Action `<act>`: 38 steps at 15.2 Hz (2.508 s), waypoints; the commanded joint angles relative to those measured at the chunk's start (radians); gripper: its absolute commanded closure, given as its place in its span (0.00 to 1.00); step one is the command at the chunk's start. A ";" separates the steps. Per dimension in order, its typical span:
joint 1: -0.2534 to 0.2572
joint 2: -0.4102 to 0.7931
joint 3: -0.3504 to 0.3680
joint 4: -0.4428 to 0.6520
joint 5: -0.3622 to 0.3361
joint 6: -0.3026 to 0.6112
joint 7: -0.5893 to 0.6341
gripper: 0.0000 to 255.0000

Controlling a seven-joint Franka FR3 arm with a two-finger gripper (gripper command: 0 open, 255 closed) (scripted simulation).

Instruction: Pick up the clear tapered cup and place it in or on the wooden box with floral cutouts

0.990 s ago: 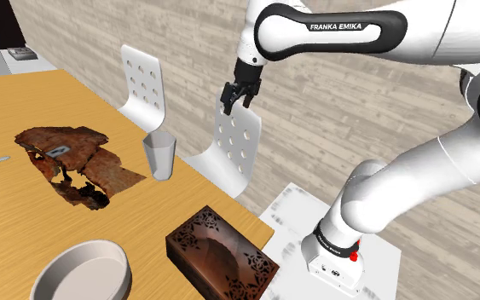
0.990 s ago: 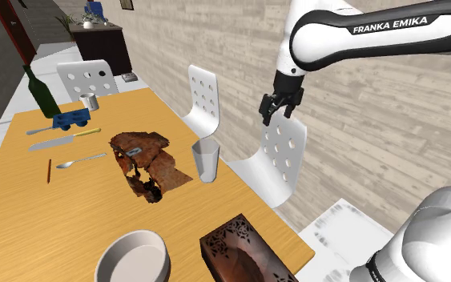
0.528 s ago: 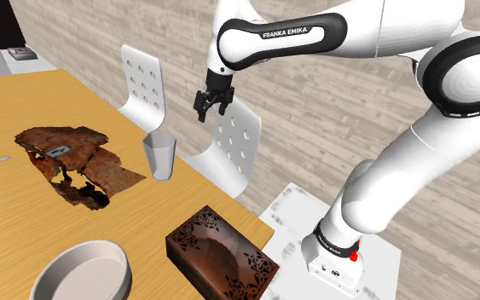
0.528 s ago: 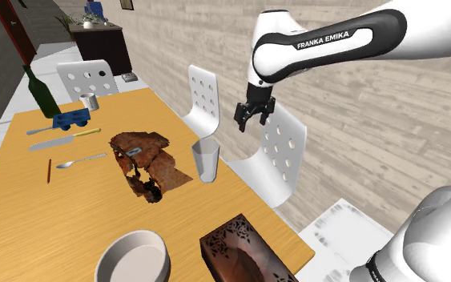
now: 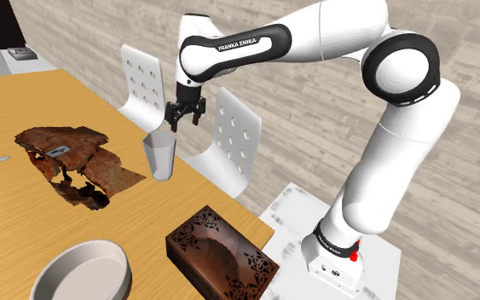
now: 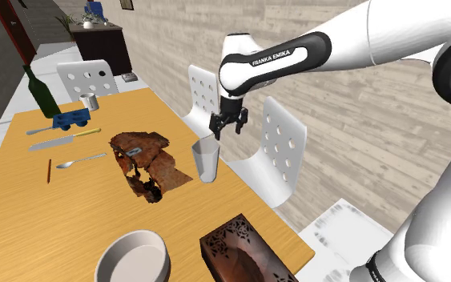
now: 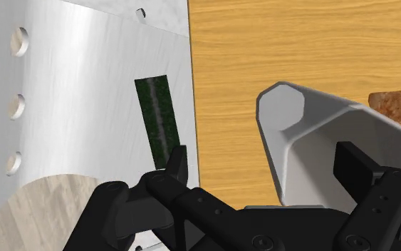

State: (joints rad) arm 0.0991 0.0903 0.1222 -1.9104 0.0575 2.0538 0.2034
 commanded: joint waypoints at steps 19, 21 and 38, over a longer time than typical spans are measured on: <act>0.023 0.213 0.013 0.107 -0.003 0.089 0.021 0.00; 0.023 0.213 0.013 0.107 -0.003 0.089 0.021 1.00; 0.021 0.172 0.014 0.175 -0.001 -0.019 0.026 1.00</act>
State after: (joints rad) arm 0.1211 0.2680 0.1359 -1.7421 0.0559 2.0465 0.2297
